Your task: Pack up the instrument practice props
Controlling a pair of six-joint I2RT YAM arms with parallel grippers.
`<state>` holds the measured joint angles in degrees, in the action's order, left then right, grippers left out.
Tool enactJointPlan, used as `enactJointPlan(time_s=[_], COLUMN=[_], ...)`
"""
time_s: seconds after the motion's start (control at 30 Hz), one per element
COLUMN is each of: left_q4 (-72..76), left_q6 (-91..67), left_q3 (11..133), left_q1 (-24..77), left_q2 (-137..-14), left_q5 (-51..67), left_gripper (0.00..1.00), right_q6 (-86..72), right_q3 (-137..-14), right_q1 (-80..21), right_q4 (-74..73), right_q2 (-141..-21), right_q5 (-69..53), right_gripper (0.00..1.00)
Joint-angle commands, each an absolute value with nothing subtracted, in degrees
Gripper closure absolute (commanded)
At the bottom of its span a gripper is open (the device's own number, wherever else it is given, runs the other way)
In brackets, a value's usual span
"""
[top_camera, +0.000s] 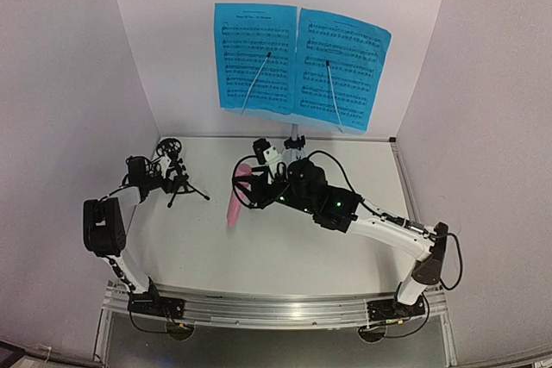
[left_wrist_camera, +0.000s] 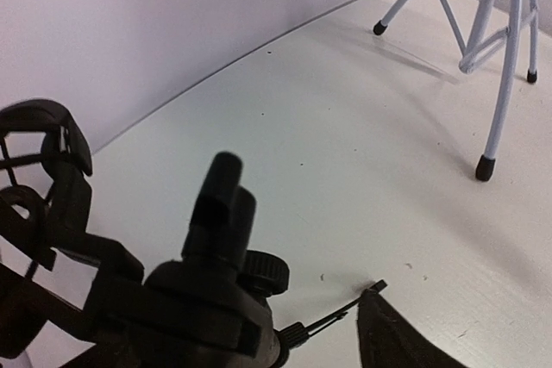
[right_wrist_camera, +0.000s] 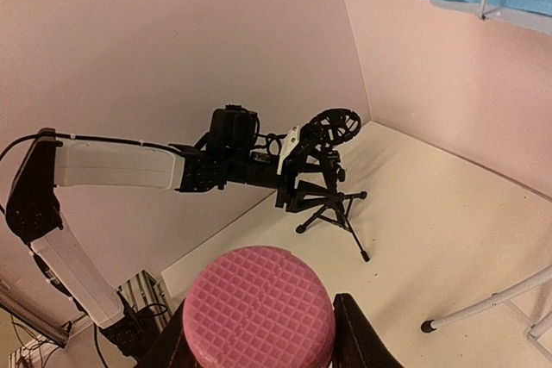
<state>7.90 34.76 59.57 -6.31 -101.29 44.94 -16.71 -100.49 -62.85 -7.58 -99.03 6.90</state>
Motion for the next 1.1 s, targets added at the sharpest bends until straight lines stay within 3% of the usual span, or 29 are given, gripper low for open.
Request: enactJointPlan(time_s=[0.0, 0.13, 0.27, 0.47, 0.63, 0.87, 1.07], left_q4=[2.1, -5.4, -11.5, -20.3, -42.0, -43.3, -41.5], left_q6=[35.4, 35.1, 35.2, 36.8, 44.9, 26.9, 25.3], left_q3=[61.7, 62.4, 59.5, 53.9, 54.7, 52.5, 51.1], left_q1=[-6.2, -7.0, -8.4, -8.9, -7.3, 11.9, 14.9], left_q2=[-98.1, -93.9, -86.5, -74.0, -64.9, -57.4, -58.9], left_q5=[44.6, 43.0, 42.5, 43.8, 55.8, 48.6, 41.6], left_gripper=[0.18, 0.05, 0.01, 0.01, 0.11, 0.06, 0.09], right_q6=[-18.9, -23.8, -30.8, -36.9, -41.0, -46.0, -47.0], right_q3=[-102.1, -105.1, -107.1, -108.8, -112.2, -119.2, -121.4], right_q1=[-63.3, -63.3, -63.4, -63.9, -63.9, -63.9, -63.9], right_q4=[-6.3, -9.3, -12.0, -12.0, -11.6, -7.1, -2.5], right_q2=[-101.5, -106.0, -110.3, -115.7, -119.7, -126.8, -128.4], right_q5=[5.6, 6.4, 4.9, 5.5, 10.8, 10.0, 6.7], right_gripper=[1.0, 1.0, 1.0, 1.0, 1.0, 1.0, 1.0])
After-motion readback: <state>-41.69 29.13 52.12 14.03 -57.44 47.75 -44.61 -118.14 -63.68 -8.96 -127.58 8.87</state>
